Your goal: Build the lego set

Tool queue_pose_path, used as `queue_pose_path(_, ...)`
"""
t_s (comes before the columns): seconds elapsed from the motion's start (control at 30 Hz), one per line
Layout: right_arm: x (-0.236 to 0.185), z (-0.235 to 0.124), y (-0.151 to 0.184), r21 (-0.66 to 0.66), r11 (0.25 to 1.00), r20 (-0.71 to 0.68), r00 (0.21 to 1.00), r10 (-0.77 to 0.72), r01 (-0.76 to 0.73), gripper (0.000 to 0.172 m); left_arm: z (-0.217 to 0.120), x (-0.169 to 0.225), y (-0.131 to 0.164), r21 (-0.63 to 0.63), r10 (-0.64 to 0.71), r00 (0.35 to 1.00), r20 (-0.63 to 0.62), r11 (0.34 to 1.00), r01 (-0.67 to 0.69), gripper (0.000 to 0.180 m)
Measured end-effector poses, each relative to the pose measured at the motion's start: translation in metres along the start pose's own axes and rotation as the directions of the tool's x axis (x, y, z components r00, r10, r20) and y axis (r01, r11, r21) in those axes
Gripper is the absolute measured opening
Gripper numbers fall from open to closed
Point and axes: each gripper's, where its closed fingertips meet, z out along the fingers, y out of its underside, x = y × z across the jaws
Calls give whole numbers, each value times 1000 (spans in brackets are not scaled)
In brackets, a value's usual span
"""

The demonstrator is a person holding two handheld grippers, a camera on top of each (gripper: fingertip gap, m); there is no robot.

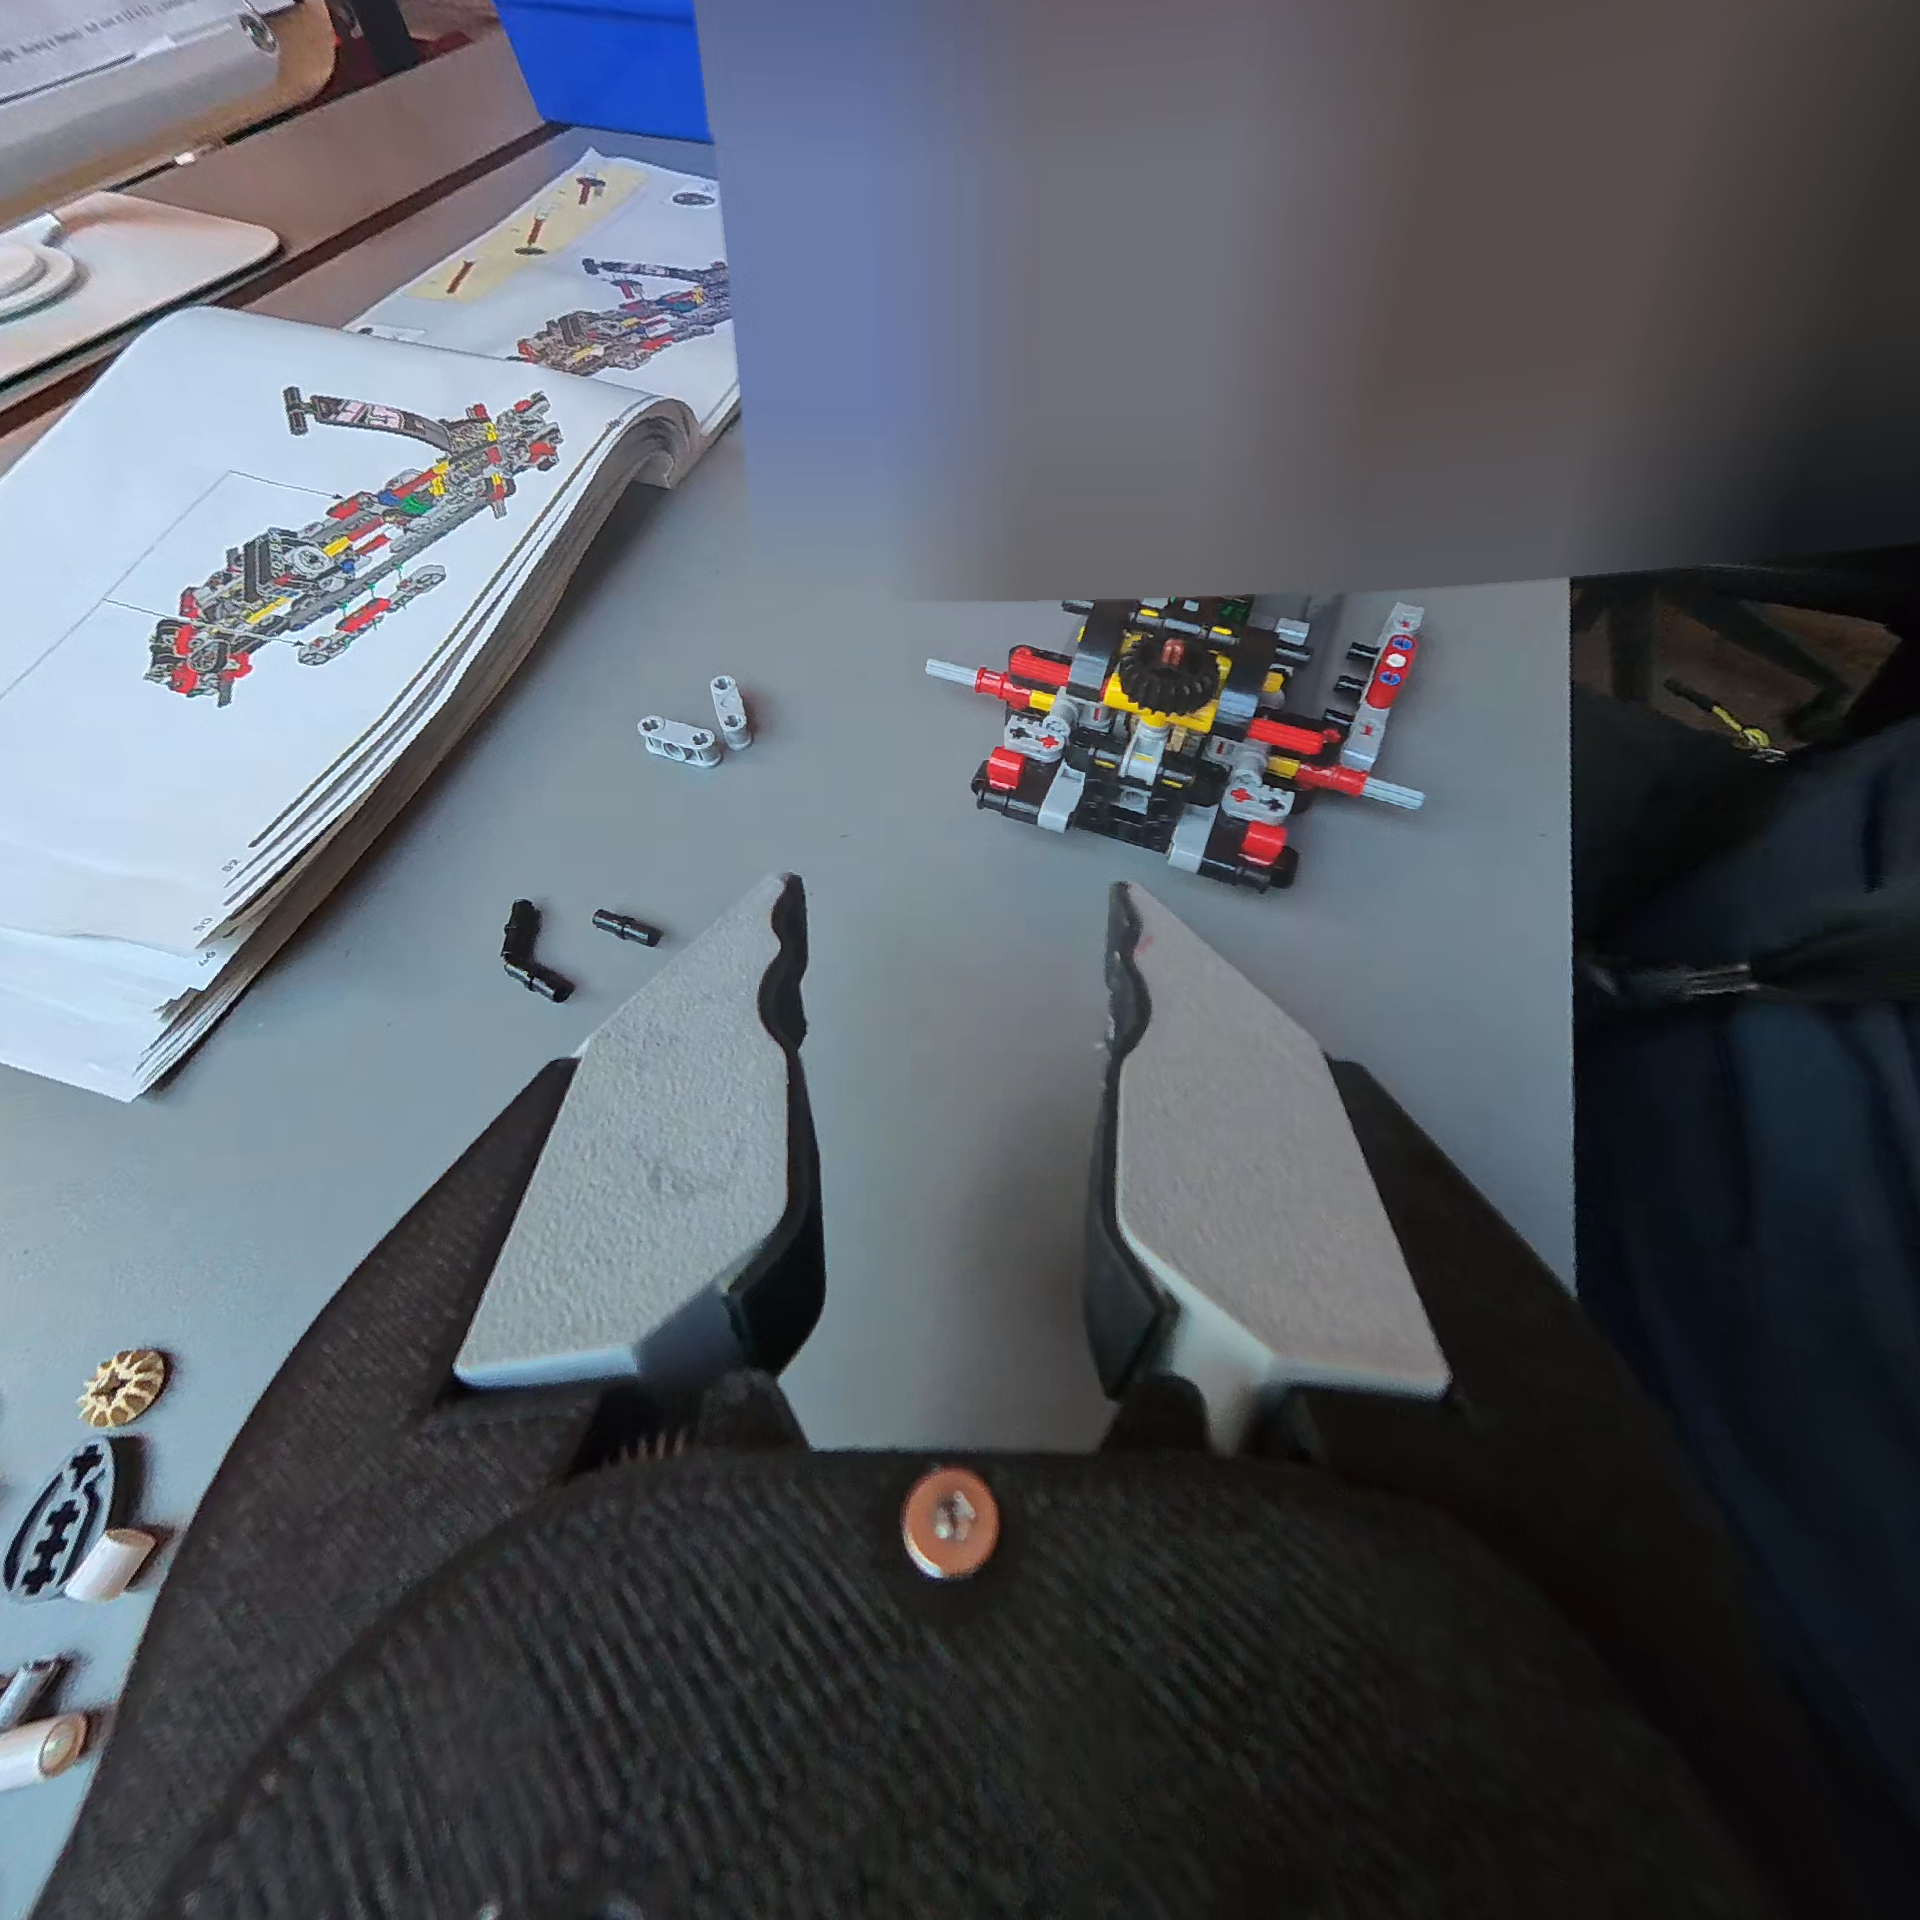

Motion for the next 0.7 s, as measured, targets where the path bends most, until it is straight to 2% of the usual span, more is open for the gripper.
queue_pose_path(0.2,-12,1,-1,-6,999,29,999,-41,41,27,2,4,2,-18,20,1000,-16,1000,-20,59)
queue_pose_path(0.33,-24,-7,-15,61,997,28,998,-50,48,22,3,8,2,-23,27,999,-34,999,-28,63)
queue_pose_path(0.4,-49,-12,-30,101,995,114,993,-34,22,22,5,17,0,-17,20,997,-70,1000,-21,65)
queue_pose_path(0.5,-108,-15,-47,91,991,237,965,-114,95,22,11,29,1,-39,25,995,-94,999,-29,71)
queue_pose_path(0.6,-174,-15,-39,31,978,356,913,-202,204,18,18,33,4,-76,14,996,-92,997,-21,78)
queue_pose_path(0.7,-216,-10,-18,-45,953,401,880,-257,299,11,23,35,1,-78,-15,995,-98,997,7,80)
